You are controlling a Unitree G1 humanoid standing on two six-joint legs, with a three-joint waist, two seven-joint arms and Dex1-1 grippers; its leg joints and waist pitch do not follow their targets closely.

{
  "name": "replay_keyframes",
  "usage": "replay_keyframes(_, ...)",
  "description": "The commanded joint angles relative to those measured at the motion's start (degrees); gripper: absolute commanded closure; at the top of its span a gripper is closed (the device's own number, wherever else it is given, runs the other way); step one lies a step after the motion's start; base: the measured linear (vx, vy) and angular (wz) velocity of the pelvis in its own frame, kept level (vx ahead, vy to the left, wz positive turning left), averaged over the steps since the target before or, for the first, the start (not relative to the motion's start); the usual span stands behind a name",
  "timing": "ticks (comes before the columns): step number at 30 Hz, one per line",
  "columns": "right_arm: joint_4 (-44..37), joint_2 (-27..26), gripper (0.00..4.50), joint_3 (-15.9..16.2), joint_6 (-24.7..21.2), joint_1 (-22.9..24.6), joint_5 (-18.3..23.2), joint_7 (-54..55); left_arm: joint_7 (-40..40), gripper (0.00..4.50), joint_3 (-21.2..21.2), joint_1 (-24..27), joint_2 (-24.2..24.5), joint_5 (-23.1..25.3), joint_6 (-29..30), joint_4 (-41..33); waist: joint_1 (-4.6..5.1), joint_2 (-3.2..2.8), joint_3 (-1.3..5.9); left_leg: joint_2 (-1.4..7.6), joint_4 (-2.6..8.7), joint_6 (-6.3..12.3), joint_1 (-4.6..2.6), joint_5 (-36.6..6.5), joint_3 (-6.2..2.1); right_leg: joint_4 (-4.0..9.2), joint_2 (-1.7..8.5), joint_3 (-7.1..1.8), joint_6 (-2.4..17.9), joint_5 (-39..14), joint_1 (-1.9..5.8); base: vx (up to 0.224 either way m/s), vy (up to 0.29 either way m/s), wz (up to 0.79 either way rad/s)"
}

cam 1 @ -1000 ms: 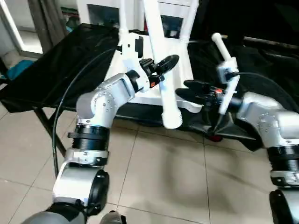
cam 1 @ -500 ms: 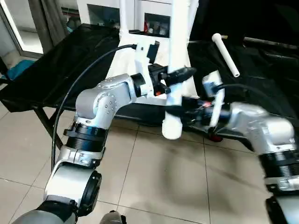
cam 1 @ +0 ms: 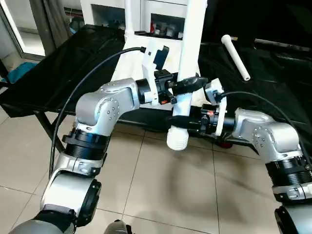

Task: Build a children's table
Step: Move to table

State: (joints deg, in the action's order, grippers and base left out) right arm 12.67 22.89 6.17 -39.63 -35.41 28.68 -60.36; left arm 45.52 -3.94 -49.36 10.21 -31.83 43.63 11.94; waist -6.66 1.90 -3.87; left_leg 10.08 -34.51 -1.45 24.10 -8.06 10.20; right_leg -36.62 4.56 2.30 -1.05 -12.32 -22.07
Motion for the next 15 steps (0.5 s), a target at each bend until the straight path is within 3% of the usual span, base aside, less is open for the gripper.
replay_keyframes(1,0.7,0.5,1.45,0.2,0.8,-0.3,-0.5,-0.4,0.7,2.66,-0.7,0.3,0.0,-0.8,0.5,-2.0,-0.11,0.69,4.69,2.8,3.64,0.29,-2.42,-8.0,-0.55,3.9,3.75,-1.77,14.5,-2.5,2.18,0.0,0.0,0.0)
replay_keyframes(4,0.2,0.6,1.79,0.5,0.7,0.1,-0.8,-1.3,1.1,2.66,-0.6,0.3,0.1,-0.8,0.7,-2.0,-0.14,0.76,4.69,2.76,3.62,0.33,-2.4,-8.0,-0.54,3.93,3.77,-1.77,14.4,-2.7,2.23,0.0,0.0,0.0)
replay_keyframes(6,-0.1,0.6,1.79,0.7,0.7,0.3,-0.9,-1.5,1.2,2.66,-0.6,0.3,0.1,-0.8,0.8,-2.1,-0.15,0.75,4.7,2.77,3.61,0.37,-2.36,-8.0,-0.55,3.92,3.8,-1.78,14.4,-2.6,2.27,0.0,0.0,0.0)
replay_keyframes(9,-0.3,0.6,2.21,1.0,1.0,0.8,-1.0,-1.6,1.5,2.66,-0.6,0.2,0.0,-0.8,1.0,-2.1,-0.18,0.56,4.72,2.78,3.62,0.35,-2.41,-7.9,-0.58,3.87,3.77,-1.75,14.5,-2.6,2.21,0.0,0.0,0.0)
replay_keyframes(15,-0.6,0.5,2.37,1.4,1.3,1.4,-1.3,-1.8,1.9,2.66,-0.7,0.1,-0.1,-0.9,1.2,-2.2,-0.18,0.66,4.74,2.78,3.61,0.4,-2.42,-8.0,-0.58,3.84,3.74,-1.74,14.6,-2.2,2.24,0.0,0.0,0.0)
